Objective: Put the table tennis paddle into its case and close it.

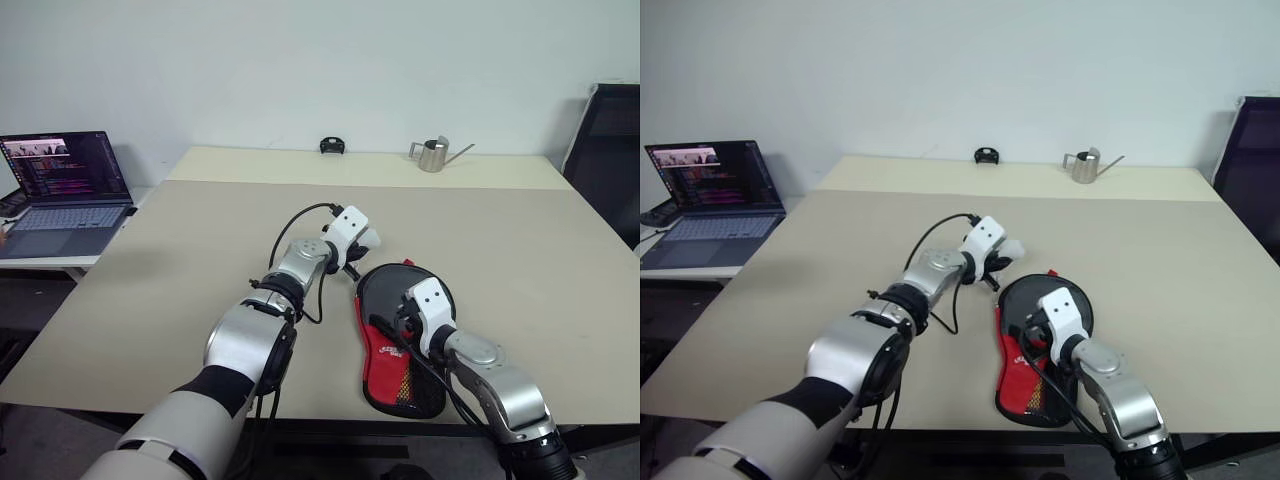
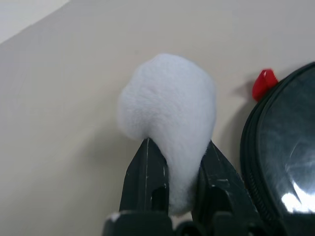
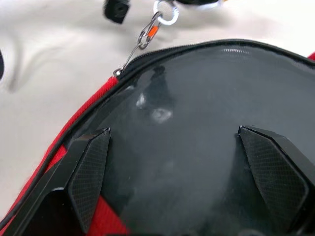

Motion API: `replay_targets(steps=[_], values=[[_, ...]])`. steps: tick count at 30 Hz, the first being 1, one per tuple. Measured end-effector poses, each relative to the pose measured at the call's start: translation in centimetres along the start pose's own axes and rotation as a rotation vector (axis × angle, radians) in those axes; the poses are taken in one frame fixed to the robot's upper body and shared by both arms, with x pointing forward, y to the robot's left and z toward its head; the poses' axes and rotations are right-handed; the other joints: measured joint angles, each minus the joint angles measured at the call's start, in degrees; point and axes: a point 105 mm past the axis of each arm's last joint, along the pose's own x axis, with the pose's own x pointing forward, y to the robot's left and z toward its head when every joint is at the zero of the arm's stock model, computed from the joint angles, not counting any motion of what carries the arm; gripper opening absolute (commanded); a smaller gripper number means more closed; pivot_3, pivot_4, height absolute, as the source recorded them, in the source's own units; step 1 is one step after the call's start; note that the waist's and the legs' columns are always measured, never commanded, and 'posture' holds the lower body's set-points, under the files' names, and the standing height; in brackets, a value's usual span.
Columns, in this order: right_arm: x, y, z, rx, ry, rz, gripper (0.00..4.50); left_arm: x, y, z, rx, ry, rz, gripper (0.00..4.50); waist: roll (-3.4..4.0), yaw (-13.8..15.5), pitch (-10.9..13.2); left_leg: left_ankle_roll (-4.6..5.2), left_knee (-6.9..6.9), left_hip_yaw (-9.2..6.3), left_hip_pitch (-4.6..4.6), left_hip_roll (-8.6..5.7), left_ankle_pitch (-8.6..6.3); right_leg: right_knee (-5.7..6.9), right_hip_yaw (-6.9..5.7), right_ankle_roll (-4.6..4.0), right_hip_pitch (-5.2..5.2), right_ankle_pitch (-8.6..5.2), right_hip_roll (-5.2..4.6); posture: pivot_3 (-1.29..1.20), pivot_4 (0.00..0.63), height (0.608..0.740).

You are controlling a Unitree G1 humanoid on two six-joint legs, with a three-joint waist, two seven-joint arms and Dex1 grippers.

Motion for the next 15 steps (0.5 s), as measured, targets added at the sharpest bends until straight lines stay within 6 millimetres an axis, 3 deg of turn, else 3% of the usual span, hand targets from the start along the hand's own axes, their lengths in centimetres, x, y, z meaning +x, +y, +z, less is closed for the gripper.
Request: replay_targets(steps=[11, 15], values=[[-1.8, 0.9, -0.7, 0.054, 0.005, -0.079, 4.50, 0.7, -0.6, -0.1, 0.073, 0.039, 0.061, 0.25, -0.01, 0.1, 0.0, 0.00, -0.06, -0.10, 0.00, 0.00, -0.01, -0.22, -0.09, 0.01, 0.13, -0.01, 0.00, 0.00, 0.150, 0.740], [-1.9, 1.3, -0.8, 0.065, 0.004, -0.093, 4.50, 0.8, 0.0, 1.2, 0.093, 0.017, 0.127, 0.25, -0.02, 0.1, 0.0, 0.00, -0.07, -0.11, 0.01, 0.00, -0.01, -0.23, -0.09, 0.03, 0.14, -0.01, 0.00, 0.00, 0.150, 0.740]])
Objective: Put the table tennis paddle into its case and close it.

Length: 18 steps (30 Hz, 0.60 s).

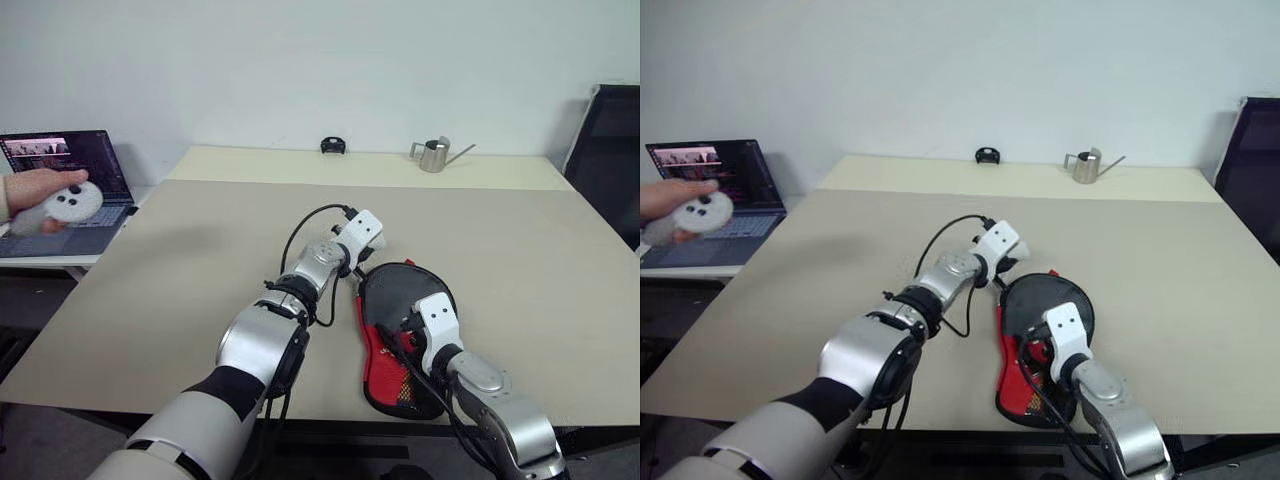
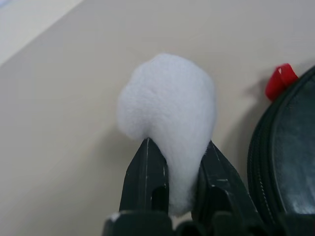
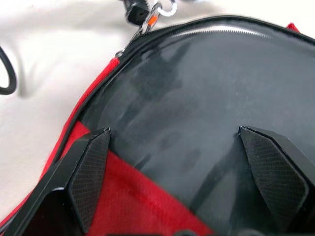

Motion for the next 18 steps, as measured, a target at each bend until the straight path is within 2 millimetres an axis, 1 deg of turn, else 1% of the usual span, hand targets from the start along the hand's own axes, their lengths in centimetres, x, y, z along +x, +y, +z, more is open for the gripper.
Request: replay_targets(steps=[4, 7, 11, 13, 18], values=[[-0.1, 0.1, 0.0, 0.005, 0.002, -0.008, 4.50, 0.0, 0.9, 2.1, 0.009, -0.042, 0.062, 0.25, 0.00, 0.0, 0.0, 0.00, -0.03, 0.00, 0.01, 0.00, 0.00, -0.05, -0.01, 0.02, 0.02, -0.01, 0.00, 0.00, 0.150, 0.740], [-0.1, 0.2, 0.1, 0.014, -0.002, -0.013, 4.50, 0.0, 1.0, 2.5, -0.001, -0.052, 0.087, 0.25, 0.00, 0.0, 0.0, 0.00, -0.05, 0.00, 0.01, 0.00, 0.00, -0.07, -0.01, 0.02, 0.01, -0.01, 0.00, 0.00, 0.150, 0.740], [-0.4, 0.4, -0.1, 0.023, -0.004, -0.021, 4.50, 0.1, 1.0, 2.8, 0.032, -0.046, 0.111, 0.25, -0.01, 0.0, 0.0, -0.01, -0.07, -0.01, -0.01, 0.00, 0.00, -0.12, -0.02, 0.02, 0.01, -0.01, 0.00, 0.00, 0.150, 0.740], [-0.6, 0.6, -0.1, 0.031, -0.003, -0.029, 4.50, 0.2, 0.8, 3.2, 0.058, -0.047, 0.112, 0.25, -0.01, 0.0, 0.0, -0.01, -0.08, -0.01, -0.02, 0.00, 0.00, -0.14, -0.02, 0.02, 0.01, -0.01, 0.00, 0.00, 0.150, 0.740], [-1.1, 1.2, -0.3, 0.054, -0.001, -0.049, 4.50, 0.7, -0.8, 3.8, 0.123, -0.048, 0.090, 0.25, -0.01, 0.0, 0.0, -0.01, -0.13, -0.02, -0.01, 0.01, -0.01, -0.29, -0.03, 0.03, 0.06, -0.01, 0.00, 0.00, 0.150, 0.740]])
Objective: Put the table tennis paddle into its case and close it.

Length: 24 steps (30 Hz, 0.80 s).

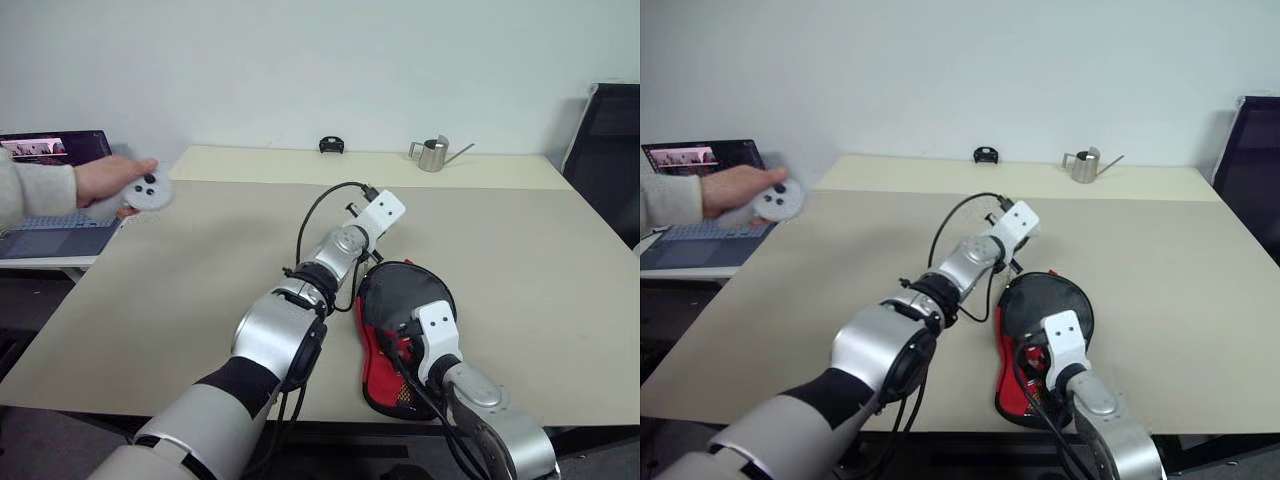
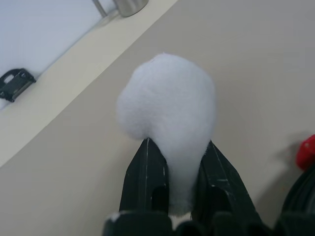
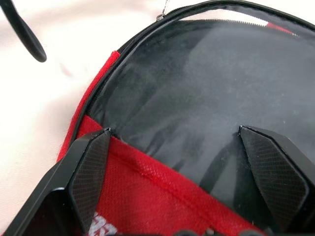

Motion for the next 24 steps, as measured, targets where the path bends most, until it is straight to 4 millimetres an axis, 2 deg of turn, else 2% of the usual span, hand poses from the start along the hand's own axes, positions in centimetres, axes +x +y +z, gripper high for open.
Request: replay_targets(steps=[4, 8, 17, 24], values=[[-0.6, 0.3, -0.2, 0.009, 0.004, -0.011, 4.50, 0.3, -1.9, 0.7, 0.084, -0.002, -0.045, 0.25, -0.03, 0.0, 0.0, 0.00, -0.03, -0.02, 0.00, -0.02, -0.01, -0.14, -0.02, 0.06, 0.07, -0.04, 0.00, 0.00, 0.150, 0.740], [-0.7, 0.5, -0.2, 0.018, 0.004, -0.017, 4.50, 0.4, -2.8, 0.8, 0.144, 0.004, -0.068, 0.25, -0.03, 0.0, 0.0, 0.00, -0.07, -0.01, 0.02, 0.00, -0.01, -0.16, 0.00, 0.09, 0.06, -0.05, 0.00, 0.00, 0.150, 0.740], [-0.9, 0.9, -0.3, 0.045, 0.008, -0.041, 4.50, 0.3, -5.3, -2.6, 0.120, 0.093, -0.177, 0.25, -0.04, 0.0, -0.1, 0.00, -0.11, -0.02, 0.03, 0.00, -0.01, -0.18, -0.01, 0.07, 0.06, -0.05, 0.00, 0.00, 0.150, 0.740], [-1.0, 1.1, -0.5, 0.061, 0.020, -0.046, 4.50, 0.2, -5.9, -2.4, 0.094, 0.092, -0.220, 2.66, -0.31, 0.0, -0.5, 0.00, -0.27, -0.01, 0.13, 0.00, -0.01, -0.22, -0.01, 0.11, 0.12, -0.07, -0.01, 0.00, 0.150, 0.740]])
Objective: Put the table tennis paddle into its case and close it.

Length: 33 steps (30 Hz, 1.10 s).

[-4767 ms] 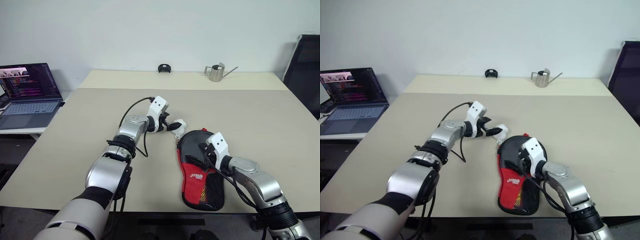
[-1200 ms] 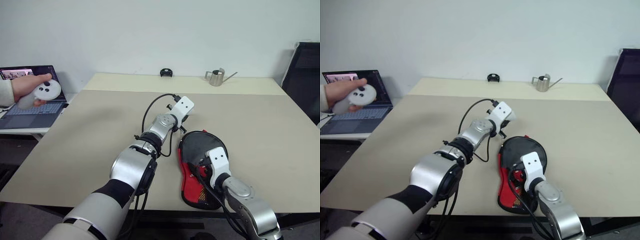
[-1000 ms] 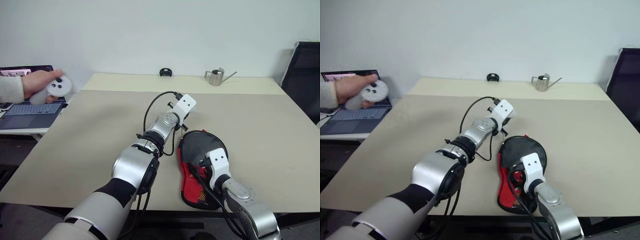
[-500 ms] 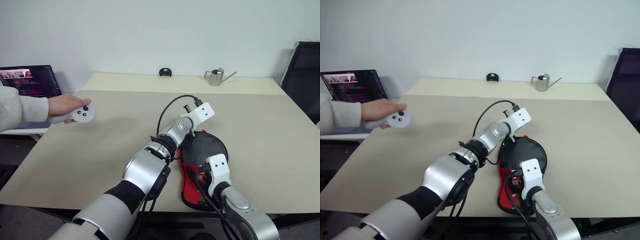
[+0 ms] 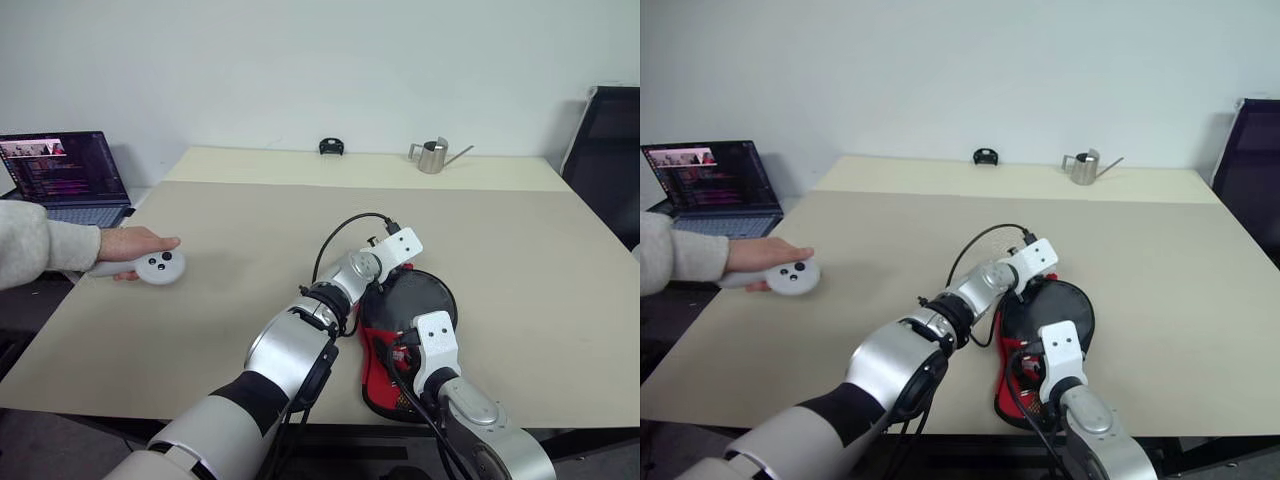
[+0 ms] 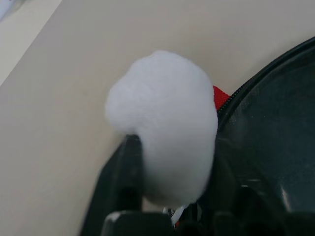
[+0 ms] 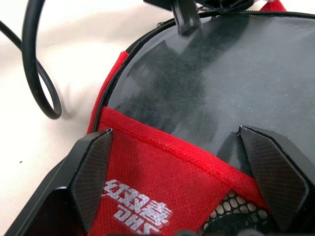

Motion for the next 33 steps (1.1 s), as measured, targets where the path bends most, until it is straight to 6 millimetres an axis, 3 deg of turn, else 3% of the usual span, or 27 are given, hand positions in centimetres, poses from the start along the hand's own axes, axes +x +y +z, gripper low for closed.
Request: replay_targets(steps=[2, 6, 13, 18, 24, 29, 33], values=[[0.1, 0.0, 0.0, 0.000, 0.002, -0.001, 4.50, 0.0, -0.4, 0.0, -0.027, -0.010, -0.029, 3.27, -0.07, 0.0, -0.1, 0.00, -0.03, 0.01, 0.03, 0.00, 0.00, 0.00, 0.00, 0.00, 0.01, 0.00, 0.00, 0.00, 0.150, 0.740], [0.9, -0.1, 0.2, -0.013, 0.006, 0.015, 4.50, -0.1, -0.5, 0.3, -0.092, -0.035, -0.056, 3.27, -0.13, -0.1, -0.1, 0.00, -0.07, 0.06, 0.19, 0.00, 0.00, 0.02, 0.02, 0.06, 0.07, 0.00, 0.00, 0.00, 0.150, 0.740], [2.8, -1.3, 0.9, -0.046, -0.005, 0.045, 4.50, -0.9, 1.7, 0.4, -0.214, -0.103, -0.045, 3.27, -0.15, -0.3, -0.1, -0.03, -0.40, 0.23, 0.71, 0.02, 0.02, 0.03, 0.08, 0.21, 0.33, -0.08, 0.02, 0.00, 0.150, 0.740], [3.7, -3.6, 1.4, -0.072, -0.017, 0.035, 4.50, -2.9, 6.0, -1.8, -0.239, -0.104, 0.018, 3.27, -0.14, -0.2, -0.1, -0.03, -0.46, 0.25, 0.72, 0.01, 0.02, 0.01, 0.09, 0.00, 0.30, 0.04, 0.01, 0.00, 0.150, 0.740], [4.2, -5.3, 1.8, -0.097, -0.020, 0.039, 4.50, -5.2, 9.4, -3.1, -0.301, -0.162, 0.046, 3.27, -0.17, 0.2, -0.1, -0.03, -0.46, 0.25, 0.63, -0.03, 0.02, -0.05, 0.09, -0.03, 0.29, 0.05, -0.03, 0.00, 0.150, 0.740], [4.6, -7.0, 2.2, -0.118, -0.017, 0.036, 4.50, -7.0, 10.4, -3.5, -0.394, -0.281, -0.023, 3.27, -0.14, 0.1, 0.0, -0.03, -0.46, 0.26, 0.63, -0.03, 0.02, -0.05, 0.09, -0.04, 0.30, 0.05, -0.04, 0.00, 0.150, 0.740], [3.9, -9.0, 2.4, -0.149, -0.007, 0.026, 4.50, -10.3, 10.2, -7.2, -0.441, -0.367, -0.146, 3.27, -0.03, -0.2, 0.0, -0.03, -0.52, 0.25, 0.61, 0.04, 0.02, -0.05, 0.19, -0.11, 0.26, 0.01, -0.03, 0.00, 0.150, 0.740]])
